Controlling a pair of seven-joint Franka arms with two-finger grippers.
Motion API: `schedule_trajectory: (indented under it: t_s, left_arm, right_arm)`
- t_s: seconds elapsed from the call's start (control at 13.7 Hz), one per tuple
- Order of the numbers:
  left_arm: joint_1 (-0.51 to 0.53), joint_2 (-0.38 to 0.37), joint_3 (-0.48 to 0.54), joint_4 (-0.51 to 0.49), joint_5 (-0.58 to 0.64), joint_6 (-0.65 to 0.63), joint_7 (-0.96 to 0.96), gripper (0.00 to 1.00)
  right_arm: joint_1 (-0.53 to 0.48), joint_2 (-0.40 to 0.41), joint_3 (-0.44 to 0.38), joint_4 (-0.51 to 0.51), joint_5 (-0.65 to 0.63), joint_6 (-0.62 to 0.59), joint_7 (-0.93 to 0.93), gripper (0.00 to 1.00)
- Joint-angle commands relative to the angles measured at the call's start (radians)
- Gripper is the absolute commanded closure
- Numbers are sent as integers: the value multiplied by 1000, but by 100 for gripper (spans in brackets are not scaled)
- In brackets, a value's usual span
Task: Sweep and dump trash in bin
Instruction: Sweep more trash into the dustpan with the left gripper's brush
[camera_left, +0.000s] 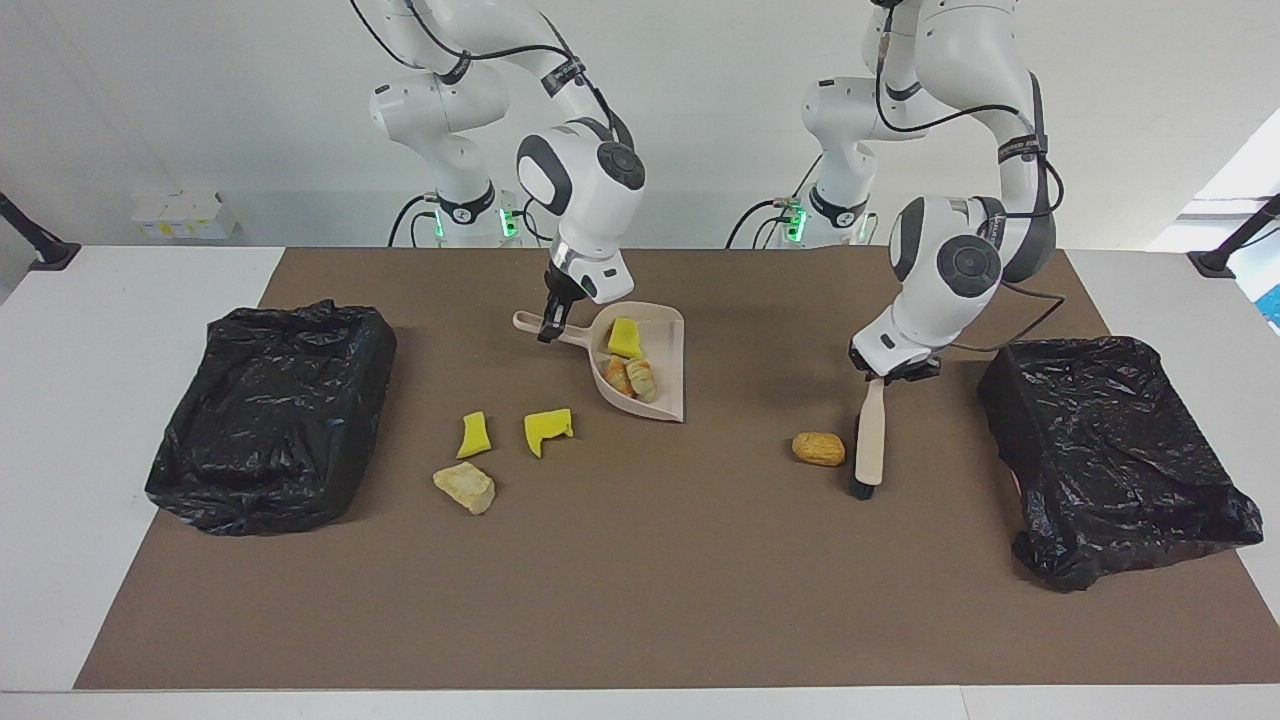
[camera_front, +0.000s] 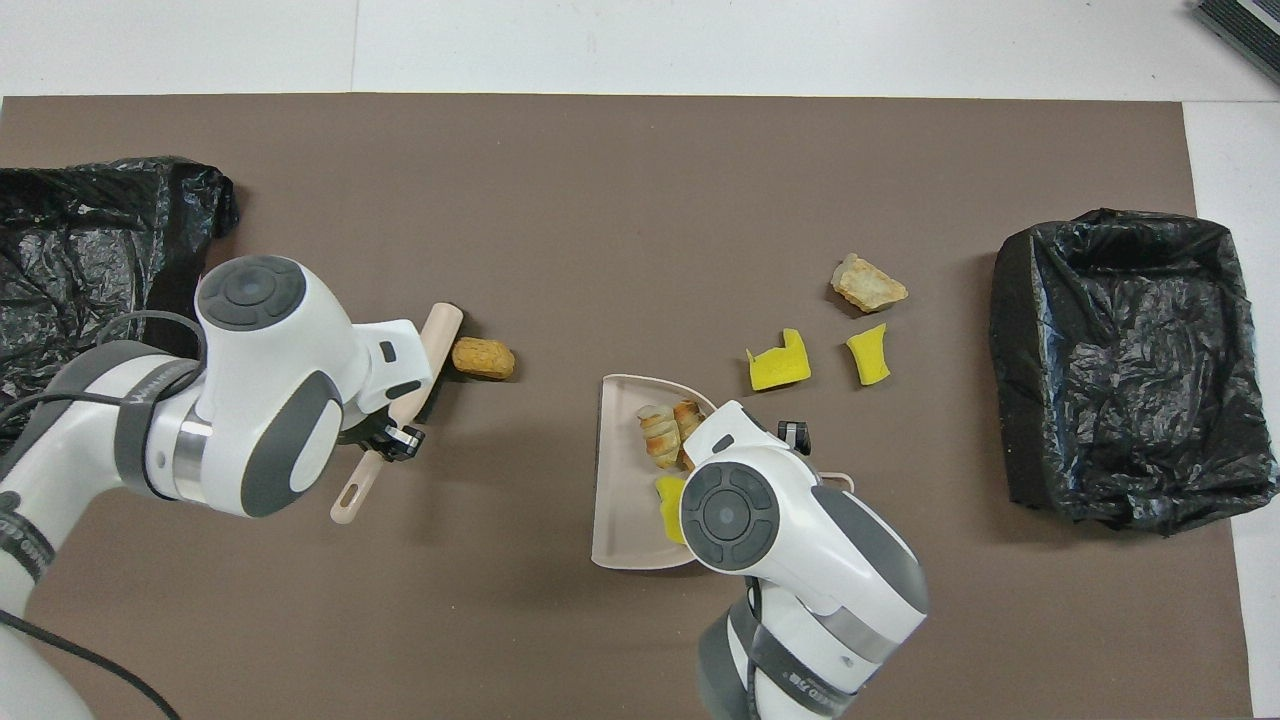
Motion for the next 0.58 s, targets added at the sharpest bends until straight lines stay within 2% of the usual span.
schedule_trajectory:
  t_s: [0.0,0.22,0.51]
  left_arm:
    - [-77,-57,10,-62,-62,-14,2,100]
    - [-179,-90,10,-102,-96,-14,-76,100]
    - [-308,-117,10,-109,-139,-45,-194,100]
  right_arm:
    - [-1,-6,6,-12,-22,10,-23,100]
    - [-13,-2,7,-23,-22,39,-20,100]
    - [-48,1,7,-55,-8,145,-19,100]
